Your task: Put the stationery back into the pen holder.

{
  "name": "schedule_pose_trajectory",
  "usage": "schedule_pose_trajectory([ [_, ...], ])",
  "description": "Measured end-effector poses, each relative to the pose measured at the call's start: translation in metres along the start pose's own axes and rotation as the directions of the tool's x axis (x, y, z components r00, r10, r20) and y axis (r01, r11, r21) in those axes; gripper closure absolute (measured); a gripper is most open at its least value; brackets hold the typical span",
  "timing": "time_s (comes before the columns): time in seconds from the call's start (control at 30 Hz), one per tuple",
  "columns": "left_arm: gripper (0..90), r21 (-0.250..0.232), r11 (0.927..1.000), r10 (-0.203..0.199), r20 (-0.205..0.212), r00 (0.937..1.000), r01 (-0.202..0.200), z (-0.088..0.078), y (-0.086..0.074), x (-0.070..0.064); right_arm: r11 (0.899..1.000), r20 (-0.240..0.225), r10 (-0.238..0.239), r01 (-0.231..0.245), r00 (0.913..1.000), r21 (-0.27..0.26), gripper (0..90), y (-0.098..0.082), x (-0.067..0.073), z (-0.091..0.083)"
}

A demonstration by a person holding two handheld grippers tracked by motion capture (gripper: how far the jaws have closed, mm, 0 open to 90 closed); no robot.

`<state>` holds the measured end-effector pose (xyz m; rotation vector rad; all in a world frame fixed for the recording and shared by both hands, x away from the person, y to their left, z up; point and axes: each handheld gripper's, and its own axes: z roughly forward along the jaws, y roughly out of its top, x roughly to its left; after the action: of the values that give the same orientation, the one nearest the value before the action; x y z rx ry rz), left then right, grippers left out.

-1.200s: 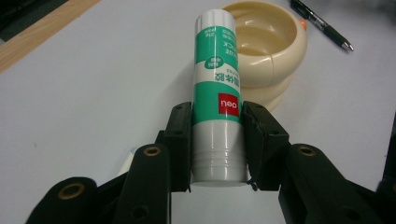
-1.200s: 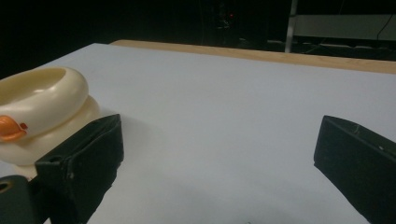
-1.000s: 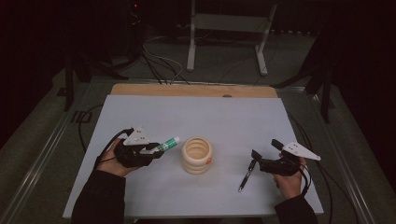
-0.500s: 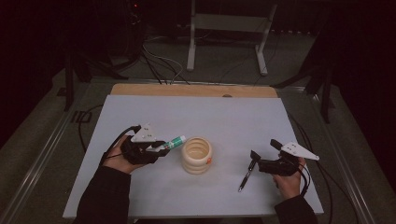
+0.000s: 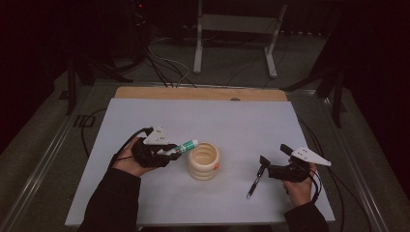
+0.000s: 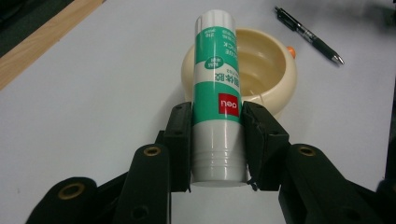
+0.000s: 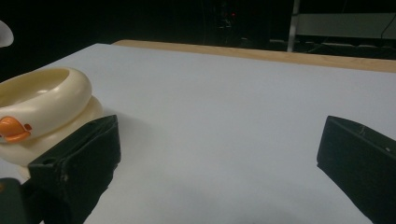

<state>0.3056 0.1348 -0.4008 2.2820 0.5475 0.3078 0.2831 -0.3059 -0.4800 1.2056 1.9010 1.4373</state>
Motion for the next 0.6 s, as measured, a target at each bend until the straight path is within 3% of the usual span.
schedule_pose_trajectory([
  [0.4,65.9,0.016,0.9998,0.008,0.019,0.9998,-0.008,0.014,0.006,-0.002,1.000,0.000,0.001,-0.001,1.0000,-0.001,0.0,0.000,-0.001,0.000],
  [0.6,65.8,0.037,0.9988,0.031,0.034,0.9989,-0.032,0.021,0.011,-0.005,1.000,0.003,0.007,-0.007,1.0000,0.000,0.0,0.000,-0.001,-0.001],
])
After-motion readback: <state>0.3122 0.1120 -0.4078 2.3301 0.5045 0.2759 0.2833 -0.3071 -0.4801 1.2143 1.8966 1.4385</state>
